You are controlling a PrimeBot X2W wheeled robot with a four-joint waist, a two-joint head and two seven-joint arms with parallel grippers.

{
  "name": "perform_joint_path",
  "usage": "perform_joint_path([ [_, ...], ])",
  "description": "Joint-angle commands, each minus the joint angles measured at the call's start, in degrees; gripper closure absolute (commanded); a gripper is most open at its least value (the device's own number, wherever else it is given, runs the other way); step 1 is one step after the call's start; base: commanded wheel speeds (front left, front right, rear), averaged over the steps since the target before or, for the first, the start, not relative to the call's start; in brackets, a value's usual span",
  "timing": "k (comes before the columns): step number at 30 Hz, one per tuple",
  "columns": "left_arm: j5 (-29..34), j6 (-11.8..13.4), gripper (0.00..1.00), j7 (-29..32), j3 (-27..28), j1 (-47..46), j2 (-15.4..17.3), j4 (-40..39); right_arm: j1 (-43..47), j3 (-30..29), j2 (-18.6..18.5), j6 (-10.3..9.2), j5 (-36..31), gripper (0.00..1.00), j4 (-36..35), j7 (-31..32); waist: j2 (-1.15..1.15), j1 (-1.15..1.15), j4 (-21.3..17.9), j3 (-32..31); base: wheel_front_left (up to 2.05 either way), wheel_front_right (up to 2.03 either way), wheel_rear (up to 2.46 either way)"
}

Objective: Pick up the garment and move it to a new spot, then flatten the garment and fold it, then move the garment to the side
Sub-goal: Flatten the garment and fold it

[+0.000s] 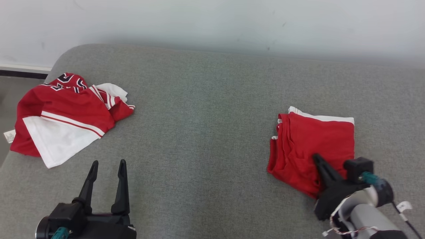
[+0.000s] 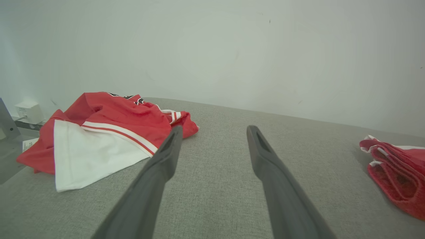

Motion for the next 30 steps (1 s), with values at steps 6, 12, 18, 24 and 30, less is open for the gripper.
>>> perform_joint_path([
  [6, -0.29, 0.13, 0.0, -0.18, -0.09, -0.02, 0.04, 0.49, 0.82, 3.37, 3.99, -0.14, 1.68, 1.0, -1.22, -0.58, 0.0, -0.01, 0.58, -0.67, 0.0, 0.0, 0.0],
  [12, -0.26, 0.13, 0.0, -0.18, -0.54, 0.36, -0.08, 0.83, 3.78, 4.95, 6.94, -0.14, 0.34, 1.0, -6.86, -0.47, 0.0, -0.01, 0.65, -1.41, 0.0, 0.0, 0.0],
  [18, -0.24, 0.13, 0.0, -0.18, -0.84, 1.03, 0.13, 0.86, 5.69, 3.01, 7.93, -0.14, -1.21, 1.0, -11.56, -0.47, 0.0, -0.01, -0.28, -2.29, 0.0, 0.0, 0.0],
  [24, 0.13, 0.13, 0.0, -0.18, -0.04, 2.12, 0.33, 0.71, 9.0, -3.84, 7.09, -0.14, -3.95, 1.0, -20.72, -0.47, 0.0, -0.01, -3.19, -3.96, 0.0, 0.0, 0.0],
  [30, 0.6, 0.13, 0.0, -0.18, 0.66, 3.5, 0.59, 0.98, 13.7, -9.28, 6.32, -0.14, -7.76, 1.0, -26.71, -0.48, 0.0, -0.01, -5.92, -5.82, 0.0, 0.0, 0.0],
])
